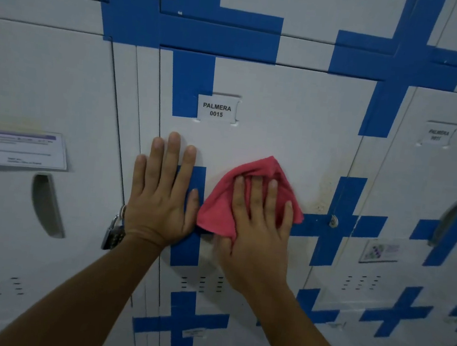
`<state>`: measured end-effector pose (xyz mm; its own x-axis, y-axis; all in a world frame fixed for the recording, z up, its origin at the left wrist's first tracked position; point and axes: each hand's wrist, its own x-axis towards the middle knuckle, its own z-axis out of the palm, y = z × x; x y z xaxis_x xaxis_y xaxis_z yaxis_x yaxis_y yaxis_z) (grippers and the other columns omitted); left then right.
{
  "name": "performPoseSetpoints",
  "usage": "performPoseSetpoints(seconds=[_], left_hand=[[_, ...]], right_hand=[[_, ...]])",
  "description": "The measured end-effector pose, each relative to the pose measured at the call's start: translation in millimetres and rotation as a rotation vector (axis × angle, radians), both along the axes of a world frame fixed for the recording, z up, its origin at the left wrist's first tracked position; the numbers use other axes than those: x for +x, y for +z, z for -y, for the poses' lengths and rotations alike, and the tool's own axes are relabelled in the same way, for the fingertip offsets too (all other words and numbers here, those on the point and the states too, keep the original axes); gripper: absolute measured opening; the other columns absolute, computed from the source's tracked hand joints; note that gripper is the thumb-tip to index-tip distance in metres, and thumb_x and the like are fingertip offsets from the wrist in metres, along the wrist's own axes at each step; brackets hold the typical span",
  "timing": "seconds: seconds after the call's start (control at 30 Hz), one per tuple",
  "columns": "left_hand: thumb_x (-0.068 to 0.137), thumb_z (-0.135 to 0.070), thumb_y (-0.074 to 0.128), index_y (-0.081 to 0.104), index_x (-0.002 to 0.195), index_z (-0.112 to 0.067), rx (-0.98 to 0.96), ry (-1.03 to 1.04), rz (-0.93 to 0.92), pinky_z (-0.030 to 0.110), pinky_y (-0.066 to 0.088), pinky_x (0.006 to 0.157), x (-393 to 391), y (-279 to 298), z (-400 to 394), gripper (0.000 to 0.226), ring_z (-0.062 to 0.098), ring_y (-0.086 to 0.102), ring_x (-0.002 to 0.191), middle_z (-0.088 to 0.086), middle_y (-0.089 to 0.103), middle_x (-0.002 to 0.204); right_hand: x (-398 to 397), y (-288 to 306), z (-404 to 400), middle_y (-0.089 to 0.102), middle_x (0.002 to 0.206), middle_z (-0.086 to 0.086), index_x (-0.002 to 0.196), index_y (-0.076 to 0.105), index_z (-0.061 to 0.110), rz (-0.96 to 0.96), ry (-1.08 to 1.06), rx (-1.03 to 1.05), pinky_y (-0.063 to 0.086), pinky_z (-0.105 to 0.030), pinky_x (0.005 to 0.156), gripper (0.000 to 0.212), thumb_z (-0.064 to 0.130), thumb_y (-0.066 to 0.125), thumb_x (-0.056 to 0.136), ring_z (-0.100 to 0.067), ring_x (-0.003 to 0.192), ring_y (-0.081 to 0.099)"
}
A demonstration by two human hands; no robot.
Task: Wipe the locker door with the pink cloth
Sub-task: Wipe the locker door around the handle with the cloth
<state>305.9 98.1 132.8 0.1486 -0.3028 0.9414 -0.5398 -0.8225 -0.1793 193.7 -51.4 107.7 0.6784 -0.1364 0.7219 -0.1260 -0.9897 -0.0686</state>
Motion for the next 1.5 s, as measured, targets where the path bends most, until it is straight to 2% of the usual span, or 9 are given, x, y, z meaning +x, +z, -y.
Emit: performPoseSetpoints(seconds=[0.2,0.33,0.43,0.63,0.87,1.07,1.23,1.37,1.5], left_hand=[[0.101,-0.036,0.026,0.006,0.158,-0.006,0.005,0.001,0.009,0.048,-0.005,0.125,-1.5,0.2,0.3,0.068,0.032,-0.007,0.153,0.013,-0.003,0.164],[0.105,-0.039,0.027,0.002,0.159,-0.008,0.014,0.053,0.024,0.046,-0.007,0.125,4.1,-1.2,-0.9,0.066,0.029,-0.012,0.153,0.014,-0.009,0.164],[0.103,-0.033,0.026,0.008,0.158,-0.006,-0.004,0.037,0.021,0.046,-0.007,0.125,2.6,-0.7,0.6,0.064,0.029,-0.011,0.153,0.018,0.003,0.164],[0.099,-0.029,0.029,0.008,0.158,-0.005,-0.001,0.030,0.013,0.048,-0.004,0.125,-1.9,0.5,0.1,0.067,0.031,-0.006,0.153,0.023,0.012,0.163],[0.099,-0.030,0.028,0.010,0.159,-0.006,-0.002,0.038,-0.014,0.046,-0.008,0.124,-3.9,1.7,1.4,0.067,0.035,0.000,0.153,0.027,0.016,0.162],[0.100,-0.032,0.026,0.015,0.158,-0.005,-0.007,0.042,-0.007,0.046,-0.006,0.125,-4.4,2.6,2.2,0.065,0.043,0.011,0.149,0.029,0.020,0.160],[0.099,-0.030,0.029,0.013,0.158,-0.005,0.000,0.047,-0.016,0.047,-0.005,0.125,-5.8,2.5,1.7,0.066,0.043,0.011,0.150,0.028,0.018,0.161],[0.099,-0.030,0.030,0.013,0.158,-0.005,0.003,0.052,-0.011,0.048,-0.004,0.125,-6.1,3.2,1.0,0.067,0.043,0.012,0.150,0.027,0.018,0.161],[0.098,-0.030,0.031,0.014,0.158,-0.005,0.004,0.070,-0.021,0.047,-0.004,0.124,-7.3,2.7,1.2,0.067,0.043,0.011,0.150,0.027,0.018,0.162]], right_hand=[[2.9,12.2,-10.0,-0.001,0.167,-0.012,0.159,-0.001,0.012,0.114,-0.077,0.228,0.000,-0.058,0.122,0.078,0.042,0.032,0.096,-0.033,0.153,-0.007],[7.5,-22.7,-38.9,0.004,0.166,-0.009,0.159,0.005,0.014,0.077,0.097,0.130,-0.003,-0.051,0.123,0.076,0.047,0.034,0.098,-0.031,0.154,-0.002],[7.7,-66.6,-39.3,0.009,0.165,-0.006,0.159,0.007,0.020,0.008,0.156,0.065,-0.004,-0.050,0.123,0.070,0.050,0.030,0.100,-0.029,0.154,0.002],[-7.5,-148.0,-27.4,0.021,0.161,-0.005,0.156,0.023,0.026,-0.217,0.102,0.051,0.037,-0.062,0.109,0.074,0.054,0.040,0.090,-0.037,0.148,0.024],[15.3,-85.7,-23.9,0.006,0.165,-0.012,0.159,0.001,0.020,0.010,0.120,0.031,0.000,-0.052,0.123,0.075,0.052,0.032,0.099,-0.037,0.152,0.007],[20.4,-43.8,-37.2,0.005,0.163,-0.012,0.156,0.009,0.014,0.096,0.100,0.094,0.002,-0.054,0.123,0.069,0.042,0.035,0.098,-0.037,0.153,0.001],[12.6,-116.4,-20.6,0.003,0.165,-0.007,0.159,0.006,0.021,-0.026,0.156,-0.055,-0.003,-0.052,0.124,0.080,0.043,0.048,0.095,-0.036,0.153,0.005],[-1.7,-157.0,-11.7,0.011,0.162,-0.002,0.157,0.016,0.028,-0.181,0.054,-0.058,0.009,-0.055,0.118,0.087,0.039,0.067,0.088,-0.036,0.150,0.016],[2.3,-136.6,-16.0,0.001,0.166,-0.005,0.159,0.008,0.025,-0.129,0.095,-0.040,0.008,-0.058,0.121,0.079,0.044,0.050,0.095,-0.037,0.152,0.008]])
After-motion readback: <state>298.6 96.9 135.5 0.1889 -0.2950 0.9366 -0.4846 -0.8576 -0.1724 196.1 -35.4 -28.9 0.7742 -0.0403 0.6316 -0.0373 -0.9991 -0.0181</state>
